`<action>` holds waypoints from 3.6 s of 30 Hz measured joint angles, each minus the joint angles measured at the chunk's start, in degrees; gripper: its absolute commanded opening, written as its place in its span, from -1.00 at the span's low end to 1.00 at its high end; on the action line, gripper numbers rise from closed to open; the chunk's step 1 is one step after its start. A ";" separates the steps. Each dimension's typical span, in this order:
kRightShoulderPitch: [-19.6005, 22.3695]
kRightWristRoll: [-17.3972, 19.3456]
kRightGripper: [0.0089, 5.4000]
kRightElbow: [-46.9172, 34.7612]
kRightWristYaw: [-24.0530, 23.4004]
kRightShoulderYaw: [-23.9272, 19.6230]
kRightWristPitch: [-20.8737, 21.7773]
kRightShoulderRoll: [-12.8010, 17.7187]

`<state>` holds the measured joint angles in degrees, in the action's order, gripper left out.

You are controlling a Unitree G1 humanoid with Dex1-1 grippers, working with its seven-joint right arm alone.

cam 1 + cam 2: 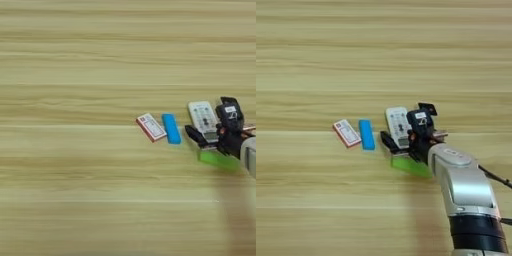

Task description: Move the objects on the table

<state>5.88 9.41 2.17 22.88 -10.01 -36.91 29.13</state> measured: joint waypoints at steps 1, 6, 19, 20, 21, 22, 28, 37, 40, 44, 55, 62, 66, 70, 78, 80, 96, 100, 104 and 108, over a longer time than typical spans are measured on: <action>0.01 -0.05 0.99 0.01 -0.02 -0.05 0.00 0.00; 0.36 -0.16 0.99 0.07 -0.04 -0.69 0.00 -0.01; 0.94 -0.97 0.73 1.66 1.36 0.40 0.20 0.02; 1.03 -1.01 0.67 1.73 1.44 0.58 0.24 0.02; 1.11 -1.06 0.61 1.83 1.53 0.70 0.30 0.02; 1.19 -1.06 0.58 1.98 1.64 0.78 0.36 0.02; 1.70 -1.13 0.36 2.63 2.52 1.54 0.61 0.02; 2.88 -1.17 0.08 4.55 2.65 2.24 1.61 -0.03; 3.39 -1.17 0.08 5.60 2.60 2.27 2.34 -0.06; 5.24 -1.19 0.08 8.43 2.26 1.98 3.12 -0.43; 12.34 -1.17 0.07 20.78 0.05 0.50 8.00 -1.80; 15.55 -1.18 0.07 27.26 -0.01 0.08 11.29 -1.94; 17.89 -1.22 0.07 31.59 0.01 -0.23 12.96 -1.93; 19.75 -1.32 0.07 35.24 0.07 -0.47 14.73 -1.87; 21.97 -1.32 0.18 40.21 0.16 -0.87 17.66 -1.65; 22.11 -1.34 0.26 40.56 0.17 -0.82 17.80 -1.63; 15.23 -1.19 0.86 28.78 0.02 -1.18 14.54 -1.66; 10.70 -1.01 0.98 20.32 -0.04 -2.01 10.54 -1.52; 7.96 -0.87 0.98 13.44 -0.54 -3.91 7.30 -0.91; 5.13 -0.58 0.98 6.01 -1.22 -6.08 5.03 -0.46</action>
<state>11.01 8.84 8.18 21.66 -16.09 -31.88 28.68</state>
